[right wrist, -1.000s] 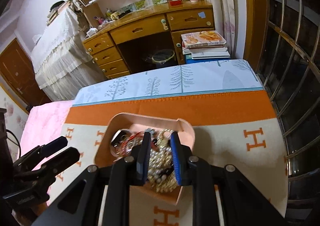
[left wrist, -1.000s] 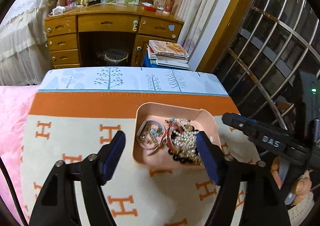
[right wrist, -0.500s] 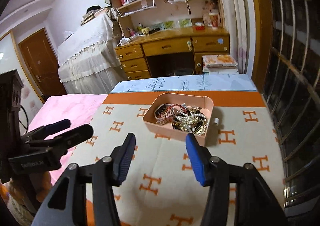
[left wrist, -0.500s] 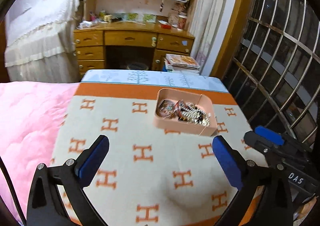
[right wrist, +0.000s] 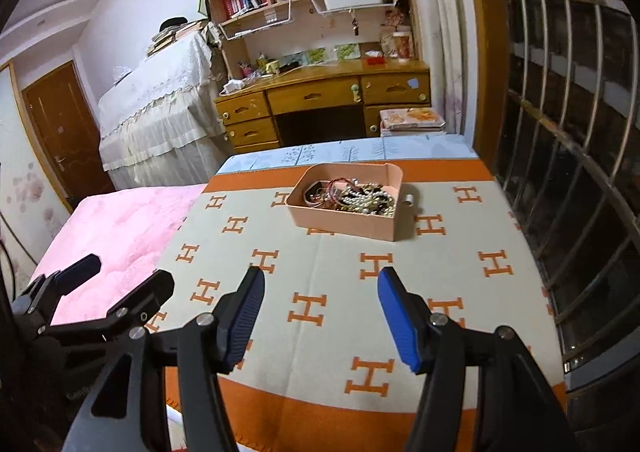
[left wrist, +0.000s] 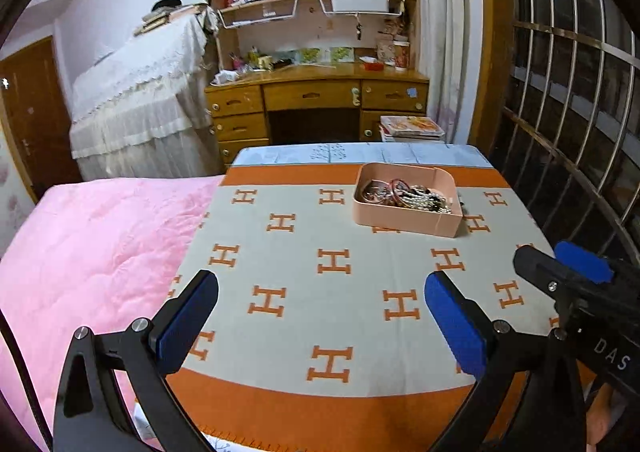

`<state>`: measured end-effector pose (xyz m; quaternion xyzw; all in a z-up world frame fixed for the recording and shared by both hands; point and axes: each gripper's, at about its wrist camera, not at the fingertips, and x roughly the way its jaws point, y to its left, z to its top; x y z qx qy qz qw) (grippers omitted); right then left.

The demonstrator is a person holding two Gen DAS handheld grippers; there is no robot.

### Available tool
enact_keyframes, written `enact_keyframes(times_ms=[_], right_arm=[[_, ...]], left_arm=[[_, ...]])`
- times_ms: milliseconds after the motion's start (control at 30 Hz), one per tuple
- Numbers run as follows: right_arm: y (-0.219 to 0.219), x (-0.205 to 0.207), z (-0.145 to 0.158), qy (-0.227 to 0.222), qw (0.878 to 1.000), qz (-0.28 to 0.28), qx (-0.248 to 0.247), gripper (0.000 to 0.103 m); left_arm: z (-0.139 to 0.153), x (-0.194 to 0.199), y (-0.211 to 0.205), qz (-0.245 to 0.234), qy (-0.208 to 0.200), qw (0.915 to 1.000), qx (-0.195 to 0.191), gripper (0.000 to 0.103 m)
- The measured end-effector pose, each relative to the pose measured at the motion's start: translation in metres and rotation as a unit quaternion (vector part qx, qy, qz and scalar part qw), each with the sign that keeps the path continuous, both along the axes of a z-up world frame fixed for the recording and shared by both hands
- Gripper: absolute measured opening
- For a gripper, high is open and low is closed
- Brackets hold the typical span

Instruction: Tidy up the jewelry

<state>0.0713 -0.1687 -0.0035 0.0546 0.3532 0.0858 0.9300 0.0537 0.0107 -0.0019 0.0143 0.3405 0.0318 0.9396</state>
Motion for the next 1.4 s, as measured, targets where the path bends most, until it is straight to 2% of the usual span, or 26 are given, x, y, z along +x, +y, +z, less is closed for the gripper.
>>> enact_keyframes(times_ms=[367,1400], right_arm=[[0.012,-0.025,0.008,-0.023,0.999,0.013,-0.020,0.060],[0.021,-0.034,0.010,-0.018,1.000,0.020,-0.005,0.060]], left_arm=[[-0.003,-0.008,0.009,0.017,0.027,0.9987,-0.039,0.102],[0.000,-0.019,0.006,0.026,0.020,0.9990,-0.030,0.102]])
